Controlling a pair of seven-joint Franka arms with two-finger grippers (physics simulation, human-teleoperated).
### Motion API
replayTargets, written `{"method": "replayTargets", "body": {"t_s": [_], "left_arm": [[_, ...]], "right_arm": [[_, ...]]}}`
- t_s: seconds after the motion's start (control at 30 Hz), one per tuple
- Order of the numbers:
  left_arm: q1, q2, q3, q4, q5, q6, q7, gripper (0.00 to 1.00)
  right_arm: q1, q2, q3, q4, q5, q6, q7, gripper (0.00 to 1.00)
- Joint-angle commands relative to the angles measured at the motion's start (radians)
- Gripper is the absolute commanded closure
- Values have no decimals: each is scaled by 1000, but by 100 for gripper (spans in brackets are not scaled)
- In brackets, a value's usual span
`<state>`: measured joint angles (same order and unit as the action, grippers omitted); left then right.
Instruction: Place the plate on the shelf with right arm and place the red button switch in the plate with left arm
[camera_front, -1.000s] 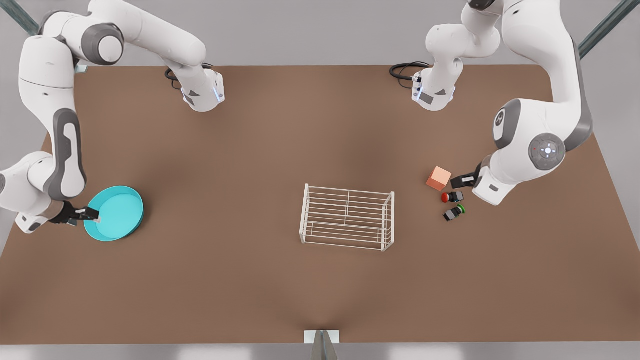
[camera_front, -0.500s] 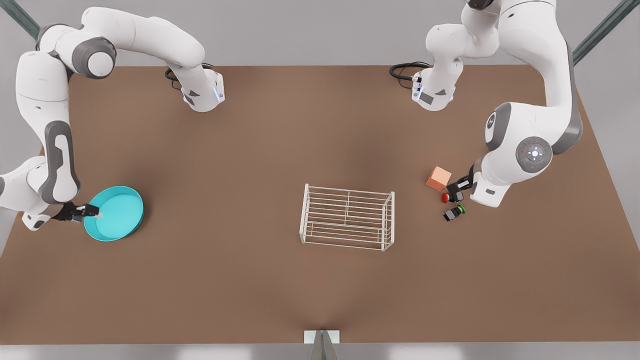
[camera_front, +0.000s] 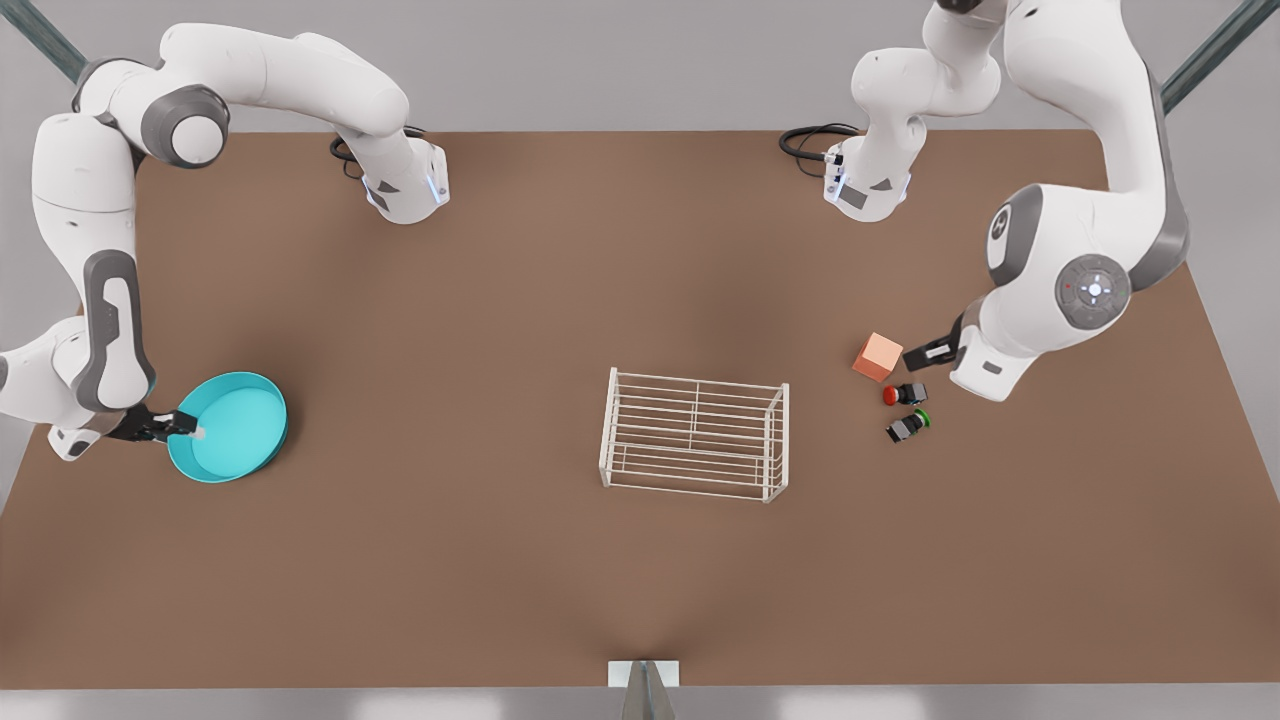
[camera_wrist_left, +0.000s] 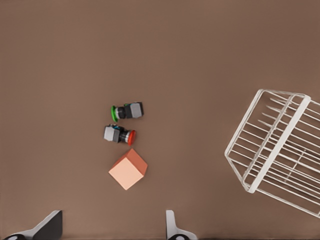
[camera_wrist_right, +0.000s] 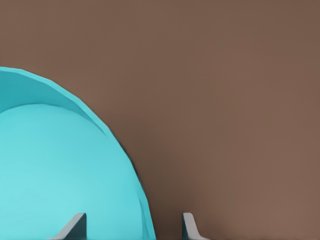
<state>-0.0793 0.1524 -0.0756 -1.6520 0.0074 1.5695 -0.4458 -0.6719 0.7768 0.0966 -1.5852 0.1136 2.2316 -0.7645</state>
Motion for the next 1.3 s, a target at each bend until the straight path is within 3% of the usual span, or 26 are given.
{"method": "replayTargets", "body": {"t_s": [0.0,0.07,0.37,0.47,0.83,1.03,1.27], "left_arm": [[1,1,0,0,-3,-34,357,0],[1,1,2,0,-3,-34,348,0],[3,1,2,-3,-3,-34,340,0],[4,1,3,-2,-1,-34,340,0],[6,1,3,-2,6,-28,329,0],[10,-1,5,-2,6,-29,320,0],[10,-1,5,-6,6,-31,306,0]], "right_arm": [[0,-1,-1,2,3,-21,24,28],[0,-1,-1,11,0,-30,21,34],[0,13,-14,36,-5,-46,10,43],[0,18,-14,42,-5,-46,7,53],[0,16,-15,44,-9,-84,-7,74],[0,10,-15,45,-3,-105,-7,74],[11,-41,-8,76,0,-257,1,74]]}}
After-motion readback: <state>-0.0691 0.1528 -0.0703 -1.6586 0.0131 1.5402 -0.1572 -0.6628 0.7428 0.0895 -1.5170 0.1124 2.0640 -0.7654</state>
